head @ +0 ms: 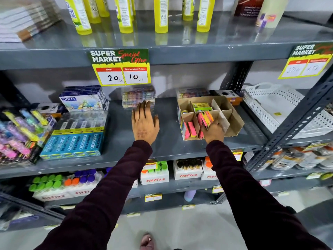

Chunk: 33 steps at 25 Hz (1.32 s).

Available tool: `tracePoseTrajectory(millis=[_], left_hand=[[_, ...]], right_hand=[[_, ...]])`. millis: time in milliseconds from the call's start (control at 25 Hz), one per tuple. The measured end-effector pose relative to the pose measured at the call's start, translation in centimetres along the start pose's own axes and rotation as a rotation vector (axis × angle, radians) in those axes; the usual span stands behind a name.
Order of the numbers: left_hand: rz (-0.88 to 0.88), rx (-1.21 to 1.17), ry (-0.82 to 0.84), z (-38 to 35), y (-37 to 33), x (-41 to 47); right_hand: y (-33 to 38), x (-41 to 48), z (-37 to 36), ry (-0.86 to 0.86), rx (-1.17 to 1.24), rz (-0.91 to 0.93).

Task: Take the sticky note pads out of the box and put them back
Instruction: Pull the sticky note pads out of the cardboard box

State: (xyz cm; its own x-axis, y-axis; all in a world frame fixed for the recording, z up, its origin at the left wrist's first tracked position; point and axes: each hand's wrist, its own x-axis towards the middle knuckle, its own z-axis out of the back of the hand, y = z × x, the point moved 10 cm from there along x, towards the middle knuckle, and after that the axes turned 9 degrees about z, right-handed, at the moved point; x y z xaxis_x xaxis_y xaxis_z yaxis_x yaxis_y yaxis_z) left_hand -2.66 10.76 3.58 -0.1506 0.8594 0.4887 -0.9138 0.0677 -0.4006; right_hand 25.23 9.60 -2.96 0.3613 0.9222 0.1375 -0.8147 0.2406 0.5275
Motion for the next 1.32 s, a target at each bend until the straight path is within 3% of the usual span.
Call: tracePoseTrajectory(millis=[200,360,600,680,760,840,880,1120,1320], left_hand=[[0.001,0.037,0.023,-0.5,2.3,-0.4],[0.011,0.058,0.026,-1.0,5.3,-1.8],[0.043,0.036,0.11,-1.6,9.1,-3.3],[-0.016,0.029,0.259,-2.6,10.4,-4.1],[-0.075,0.081,0.537,-4.6,11.8,-5.8],[-0.107,0.27,0.758,-6.3,13.7,-8.1],[-0.118,0.349,0.788,-6.7,14.5,-8.8],[-0.116,0.432,0.751,-7.4,16.0,-8.5],[-0.175,0.342,0.531,-5.9,16.1,-7.7]], right_hand=[[1.0,-0.4,2.6,-0.22,0.046,-0.003],[6.2,-1.8,5.2,-0.369,0.221,0.159],[14.0,-5.5,1.5,-0.298,-0.045,0.438],[13.4,-5.6,0.0,-0.213,-0.049,0.404],[13.4,-5.6,-0.5,-0.201,-0.095,0.424],[14.0,-5.5,-1.7,-0.184,-0.2,0.503],[14.4,-5.6,-2.5,-0.163,-0.249,0.536],[13.8,-7.0,-7.8,0.068,-0.483,0.488],[14.5,-5.9,-9.0,0.292,-0.394,0.408]])
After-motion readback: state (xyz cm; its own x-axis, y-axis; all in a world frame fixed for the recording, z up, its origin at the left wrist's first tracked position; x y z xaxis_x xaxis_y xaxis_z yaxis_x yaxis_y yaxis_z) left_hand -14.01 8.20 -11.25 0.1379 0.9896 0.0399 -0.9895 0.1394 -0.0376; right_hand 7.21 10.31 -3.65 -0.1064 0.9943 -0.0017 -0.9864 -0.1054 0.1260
